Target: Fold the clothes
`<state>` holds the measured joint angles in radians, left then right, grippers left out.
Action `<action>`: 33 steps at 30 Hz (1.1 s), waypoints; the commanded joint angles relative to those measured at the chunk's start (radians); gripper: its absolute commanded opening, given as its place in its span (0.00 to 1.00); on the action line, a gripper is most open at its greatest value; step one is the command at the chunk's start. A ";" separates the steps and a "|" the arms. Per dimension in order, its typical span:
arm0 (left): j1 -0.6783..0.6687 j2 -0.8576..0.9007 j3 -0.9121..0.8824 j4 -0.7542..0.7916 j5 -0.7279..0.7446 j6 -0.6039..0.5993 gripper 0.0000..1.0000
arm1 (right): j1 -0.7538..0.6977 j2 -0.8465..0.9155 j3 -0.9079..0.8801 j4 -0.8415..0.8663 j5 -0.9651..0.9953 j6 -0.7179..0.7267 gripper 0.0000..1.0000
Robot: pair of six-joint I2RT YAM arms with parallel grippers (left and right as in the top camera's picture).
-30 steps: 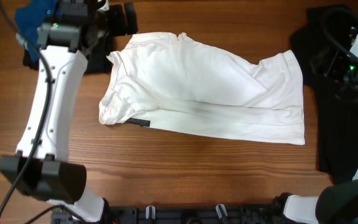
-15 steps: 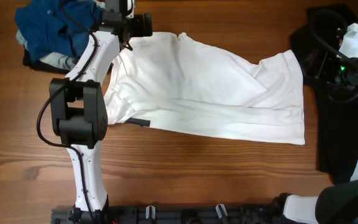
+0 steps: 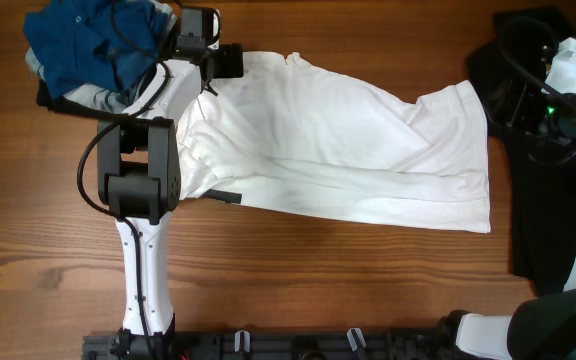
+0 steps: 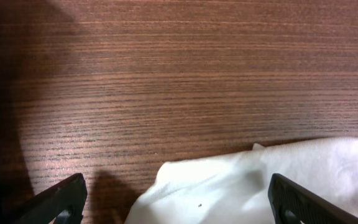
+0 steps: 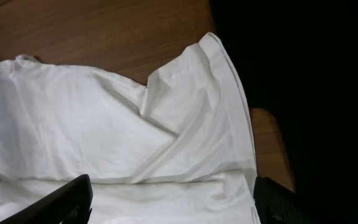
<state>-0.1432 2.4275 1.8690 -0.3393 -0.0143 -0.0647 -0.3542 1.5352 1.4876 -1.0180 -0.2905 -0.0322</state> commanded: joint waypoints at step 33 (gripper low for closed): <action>-0.080 -0.279 0.005 -0.018 -0.118 -0.025 0.04 | 0.003 0.012 0.009 -0.006 0.009 -0.013 0.77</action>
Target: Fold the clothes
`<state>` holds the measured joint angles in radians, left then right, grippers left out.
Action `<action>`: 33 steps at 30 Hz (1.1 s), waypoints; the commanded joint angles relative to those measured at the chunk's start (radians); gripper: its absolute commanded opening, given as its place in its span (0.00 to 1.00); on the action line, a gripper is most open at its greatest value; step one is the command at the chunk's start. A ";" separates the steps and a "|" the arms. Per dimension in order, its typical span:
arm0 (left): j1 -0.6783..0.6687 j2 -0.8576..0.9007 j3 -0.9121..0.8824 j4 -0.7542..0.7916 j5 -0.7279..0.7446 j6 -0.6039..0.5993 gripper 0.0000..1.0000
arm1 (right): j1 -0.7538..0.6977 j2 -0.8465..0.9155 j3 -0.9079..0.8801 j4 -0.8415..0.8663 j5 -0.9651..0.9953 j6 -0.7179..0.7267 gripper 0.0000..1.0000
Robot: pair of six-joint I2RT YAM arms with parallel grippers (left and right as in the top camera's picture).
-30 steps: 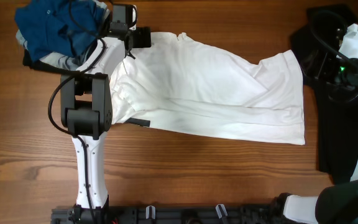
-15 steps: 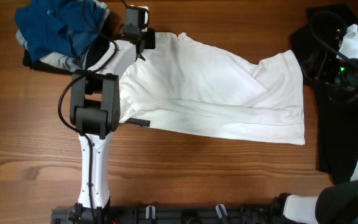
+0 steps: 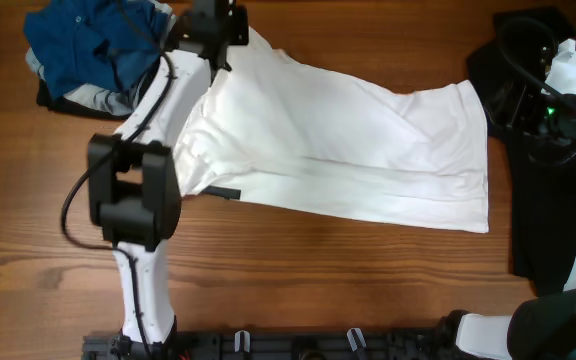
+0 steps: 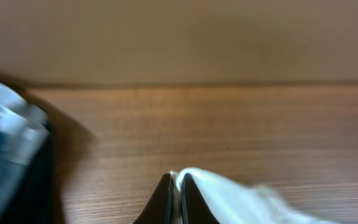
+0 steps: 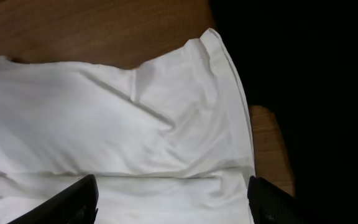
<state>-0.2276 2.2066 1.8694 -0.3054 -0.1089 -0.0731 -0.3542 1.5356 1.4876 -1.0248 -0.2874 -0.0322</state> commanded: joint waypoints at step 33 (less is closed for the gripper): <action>-0.032 -0.125 -0.033 -1.042 0.223 0.070 0.61 | 0.109 0.202 0.009 0.092 0.006 0.013 0.74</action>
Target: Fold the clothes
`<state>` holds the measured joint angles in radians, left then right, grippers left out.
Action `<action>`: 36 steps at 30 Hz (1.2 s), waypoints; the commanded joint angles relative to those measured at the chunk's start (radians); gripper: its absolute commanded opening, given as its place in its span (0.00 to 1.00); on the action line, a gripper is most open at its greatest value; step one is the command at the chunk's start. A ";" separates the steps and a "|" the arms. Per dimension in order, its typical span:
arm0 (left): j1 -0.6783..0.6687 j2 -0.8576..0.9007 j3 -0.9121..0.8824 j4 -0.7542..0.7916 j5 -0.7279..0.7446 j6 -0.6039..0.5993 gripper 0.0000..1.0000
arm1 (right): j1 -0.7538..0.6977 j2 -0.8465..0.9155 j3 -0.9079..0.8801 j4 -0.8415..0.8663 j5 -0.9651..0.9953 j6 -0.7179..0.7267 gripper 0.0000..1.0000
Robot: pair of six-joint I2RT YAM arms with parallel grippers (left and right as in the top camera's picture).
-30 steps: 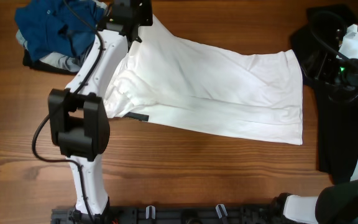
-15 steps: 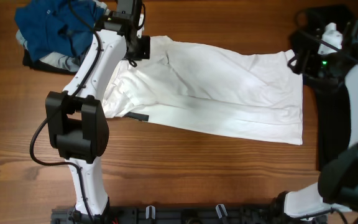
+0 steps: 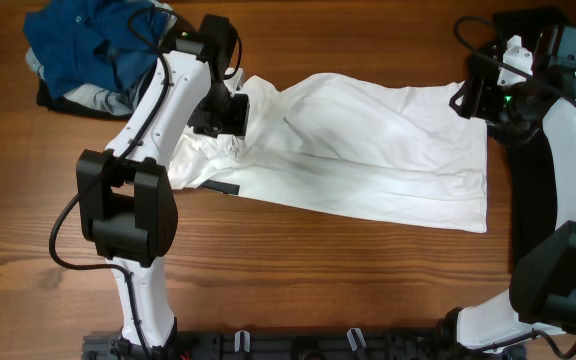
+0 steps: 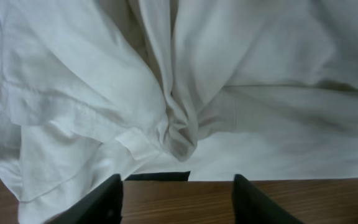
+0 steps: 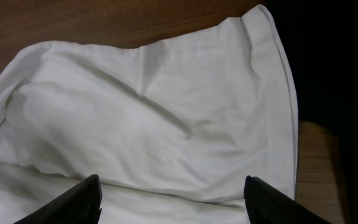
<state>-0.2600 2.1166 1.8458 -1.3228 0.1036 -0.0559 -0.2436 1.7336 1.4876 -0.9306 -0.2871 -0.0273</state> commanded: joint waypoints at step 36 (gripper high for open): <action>0.020 0.190 -0.010 0.496 0.019 -0.080 0.06 | -0.002 0.004 0.009 -0.005 0.006 0.001 0.74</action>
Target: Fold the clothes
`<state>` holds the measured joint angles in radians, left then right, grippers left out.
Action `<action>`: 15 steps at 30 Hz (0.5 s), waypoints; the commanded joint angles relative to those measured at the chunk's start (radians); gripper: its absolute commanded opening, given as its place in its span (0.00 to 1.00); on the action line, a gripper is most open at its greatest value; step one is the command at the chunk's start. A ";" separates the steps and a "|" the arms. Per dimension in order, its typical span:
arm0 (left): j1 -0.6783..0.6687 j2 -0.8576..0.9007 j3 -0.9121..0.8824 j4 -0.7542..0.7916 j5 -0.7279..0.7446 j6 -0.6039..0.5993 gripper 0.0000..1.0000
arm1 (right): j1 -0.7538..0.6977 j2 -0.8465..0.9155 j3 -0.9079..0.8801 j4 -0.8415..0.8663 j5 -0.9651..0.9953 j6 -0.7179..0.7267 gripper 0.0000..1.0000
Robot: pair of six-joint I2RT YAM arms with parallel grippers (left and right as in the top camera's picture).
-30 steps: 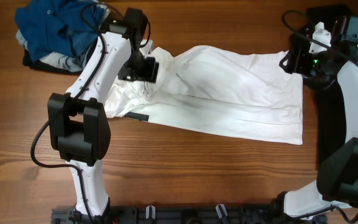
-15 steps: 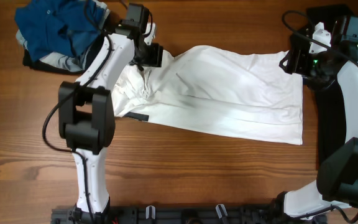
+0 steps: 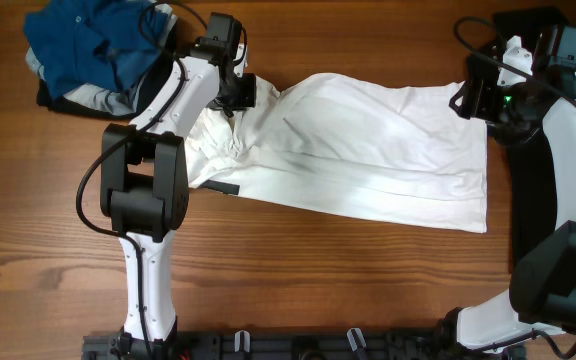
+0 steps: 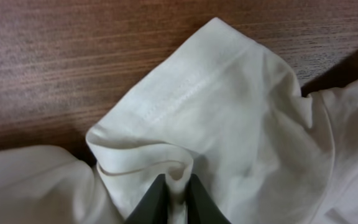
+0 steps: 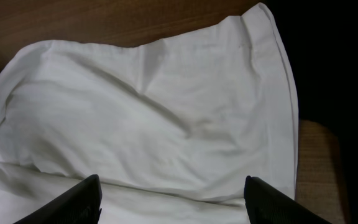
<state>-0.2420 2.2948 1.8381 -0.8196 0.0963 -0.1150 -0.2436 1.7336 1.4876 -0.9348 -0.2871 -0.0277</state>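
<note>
A white T-shirt (image 3: 368,140) lies spread across the wooden table, wrinkled at its left end. My left gripper (image 3: 245,93) is at the shirt's upper left and is shut on a pinched fold of white cloth (image 4: 178,177) beside a stitched hem (image 4: 179,96). My right gripper (image 3: 465,98) hovers open over the shirt's upper right corner, its two fingertips (image 5: 79,199) wide apart above the cloth (image 5: 154,118) with nothing between them.
A heap of blue and grey clothes (image 3: 93,45) sits at the table's back left. Black cloth or padding (image 3: 543,200) runs along the right edge. Bare wood (image 3: 298,280) lies in front of the shirt.
My left gripper was open over the bunched left part of the shirt; now it sits further back at the upper left edge, shut on a fold. My right arm has not moved.
First my left gripper was open at the shirt's upper left corner. Then it was shut on that corner, held further back. Then it was open over bunched cloth while my right gripper had come to the upper right corner. Now the left grips the edge again.
</note>
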 commanded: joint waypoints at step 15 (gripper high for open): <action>0.048 -0.112 0.404 -0.037 -0.023 -0.049 0.04 | 0.000 0.011 0.009 0.087 0.006 -0.023 0.74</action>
<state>-0.1894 2.2543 2.1662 -0.8680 0.0872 -0.1558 -0.2436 1.7336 1.4876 -0.8738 -0.2871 -0.0322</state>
